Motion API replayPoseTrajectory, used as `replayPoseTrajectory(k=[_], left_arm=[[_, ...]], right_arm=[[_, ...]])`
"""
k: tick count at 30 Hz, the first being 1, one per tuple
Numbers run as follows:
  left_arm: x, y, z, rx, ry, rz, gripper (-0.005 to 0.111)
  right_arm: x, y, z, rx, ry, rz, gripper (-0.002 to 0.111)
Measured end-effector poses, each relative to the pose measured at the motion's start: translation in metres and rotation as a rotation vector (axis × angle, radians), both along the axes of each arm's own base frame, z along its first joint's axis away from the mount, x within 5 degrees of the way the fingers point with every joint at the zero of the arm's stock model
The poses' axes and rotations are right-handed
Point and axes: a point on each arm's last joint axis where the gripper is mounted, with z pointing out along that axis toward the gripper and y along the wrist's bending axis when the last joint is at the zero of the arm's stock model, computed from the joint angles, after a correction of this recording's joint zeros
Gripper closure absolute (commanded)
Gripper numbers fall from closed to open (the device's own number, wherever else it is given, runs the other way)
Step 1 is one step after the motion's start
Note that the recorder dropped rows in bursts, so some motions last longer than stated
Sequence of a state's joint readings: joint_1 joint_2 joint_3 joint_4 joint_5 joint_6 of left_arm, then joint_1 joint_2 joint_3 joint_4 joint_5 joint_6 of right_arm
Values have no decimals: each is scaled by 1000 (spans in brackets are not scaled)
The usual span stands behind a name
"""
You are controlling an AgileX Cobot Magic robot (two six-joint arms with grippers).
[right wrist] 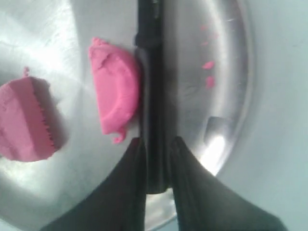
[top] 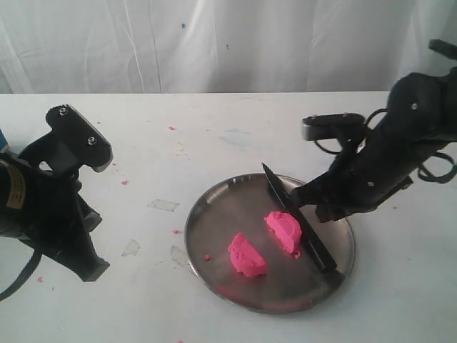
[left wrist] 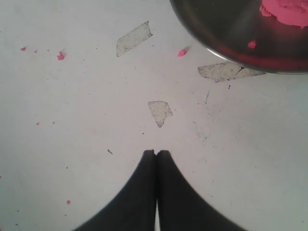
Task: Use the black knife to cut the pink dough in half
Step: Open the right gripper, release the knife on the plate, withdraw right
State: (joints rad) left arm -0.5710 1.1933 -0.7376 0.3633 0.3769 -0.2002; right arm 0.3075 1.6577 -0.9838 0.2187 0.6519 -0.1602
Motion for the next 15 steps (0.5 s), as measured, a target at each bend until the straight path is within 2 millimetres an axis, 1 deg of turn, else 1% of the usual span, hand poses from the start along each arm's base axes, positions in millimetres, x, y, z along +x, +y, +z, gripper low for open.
replayPoseTrajectory(k=[1,3,6,8,9,11,12,13,15], left_arm=[[0,0,0,0,0,0,107],[0,0,0,0,0,0,107],[0,0,0,-3,-3,-1,107],[0,0,0,-4,-4,-2,107],[0,0,0,-4,-4,-2,107],[0,0,0,-4,-4,-2,107],[0,0,0,-4,-4,-2,107],[0,0,0,-4,-4,-2,107],[0,0,0,-4,-4,-2,107]], right_arm=[[0,-10,2,5,-10,-41,108],[-2,-31,5,16,-26,-136,108],[-11,-57,10,49,-80,-271,108],[-20,-63,17,74,-132,-316,108],[-27,-66,28,96,-192,-341,108],[-39,-68,44,131,-276,-364,108],[-50,-69,57,157,-339,-372,108],[-58,-70,67,176,-386,-376,108],[-80,-73,88,210,-486,-374,108]])
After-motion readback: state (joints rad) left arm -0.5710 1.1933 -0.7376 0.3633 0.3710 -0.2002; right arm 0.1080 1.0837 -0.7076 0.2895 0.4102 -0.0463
